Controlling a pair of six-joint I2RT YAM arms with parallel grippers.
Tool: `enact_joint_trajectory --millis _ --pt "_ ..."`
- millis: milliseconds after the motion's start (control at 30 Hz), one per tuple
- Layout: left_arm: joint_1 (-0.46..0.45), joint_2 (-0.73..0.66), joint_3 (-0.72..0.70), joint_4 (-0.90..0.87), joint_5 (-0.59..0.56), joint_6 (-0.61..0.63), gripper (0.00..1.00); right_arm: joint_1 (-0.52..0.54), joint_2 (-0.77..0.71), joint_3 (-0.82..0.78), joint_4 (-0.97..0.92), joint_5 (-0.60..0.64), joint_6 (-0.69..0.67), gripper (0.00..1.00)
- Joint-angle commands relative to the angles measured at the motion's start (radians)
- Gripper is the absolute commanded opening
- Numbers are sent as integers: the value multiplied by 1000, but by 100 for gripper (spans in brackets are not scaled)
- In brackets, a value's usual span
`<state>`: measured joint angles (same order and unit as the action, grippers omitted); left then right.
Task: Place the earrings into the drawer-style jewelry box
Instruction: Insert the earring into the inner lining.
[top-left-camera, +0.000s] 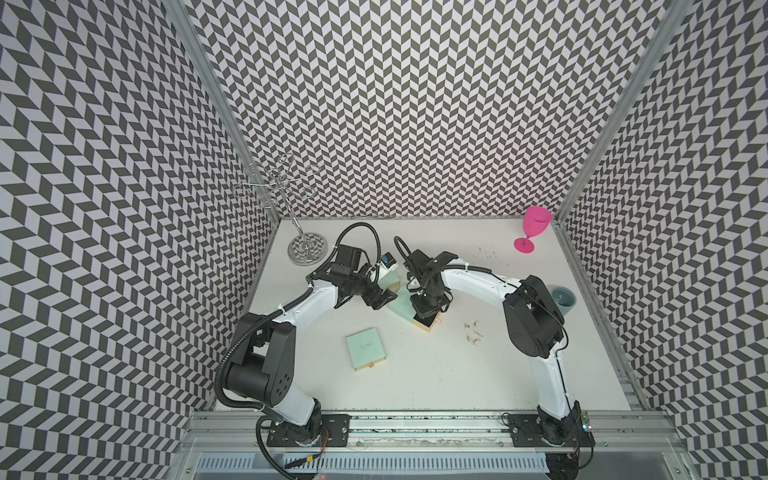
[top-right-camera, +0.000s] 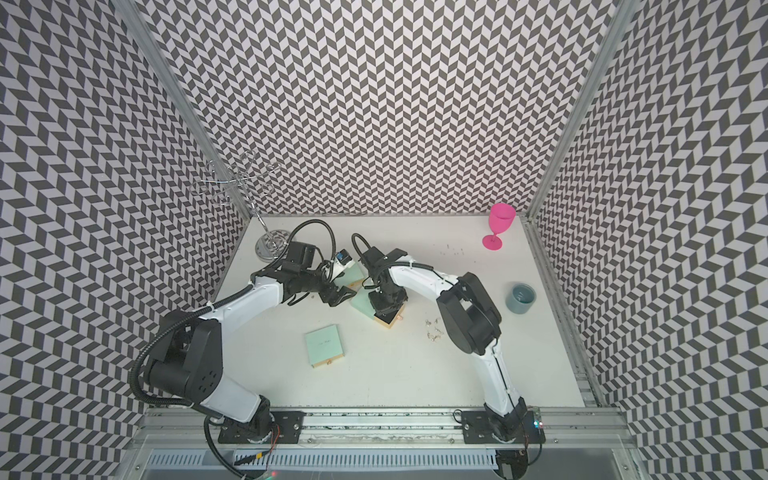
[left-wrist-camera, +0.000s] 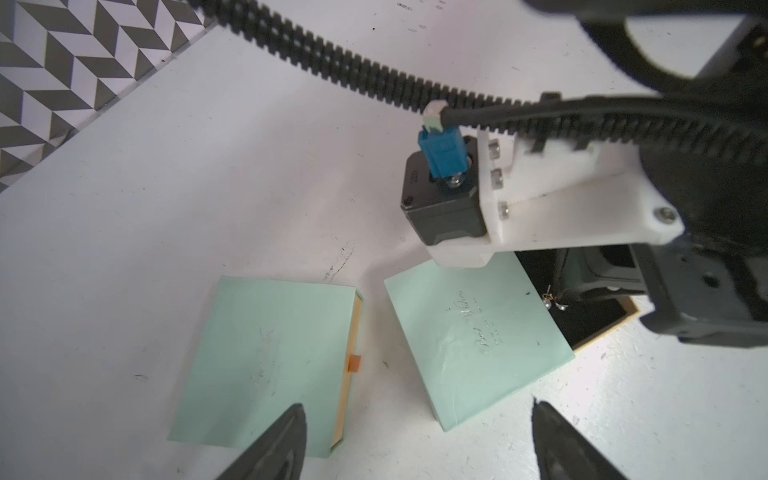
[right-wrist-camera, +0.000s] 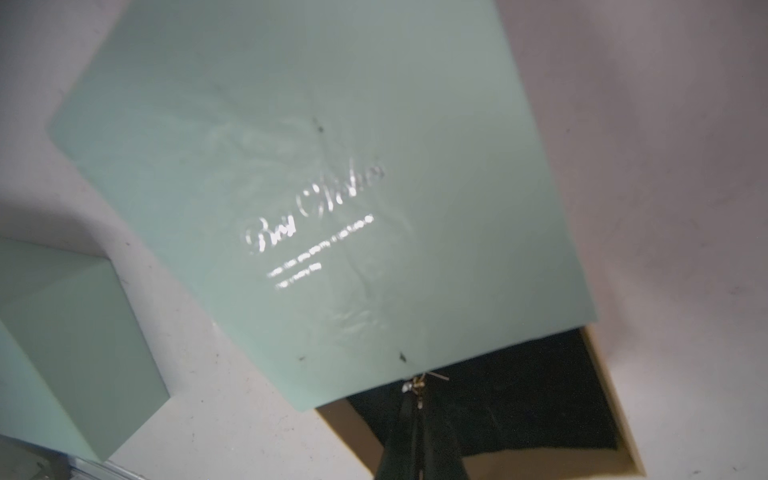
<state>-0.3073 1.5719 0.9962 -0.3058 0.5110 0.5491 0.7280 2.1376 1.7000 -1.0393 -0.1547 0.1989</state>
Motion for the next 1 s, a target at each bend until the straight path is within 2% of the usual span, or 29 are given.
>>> enact_joint_trajectory --millis 0,633,800,967 --pt "-4 10 -5 20 20 17 86 -1 -23 -14 22 -11 -6 4" --pt "-10 -4 -1 10 12 8 86 7 -31 -84 92 -16 20 2" --pt "-9 -4 8 2 9 3 85 7 -39 -92 109 -6 26 5" --pt "-1 -7 32 -17 8 6 85 7 -71 -28 64 44 21 10"
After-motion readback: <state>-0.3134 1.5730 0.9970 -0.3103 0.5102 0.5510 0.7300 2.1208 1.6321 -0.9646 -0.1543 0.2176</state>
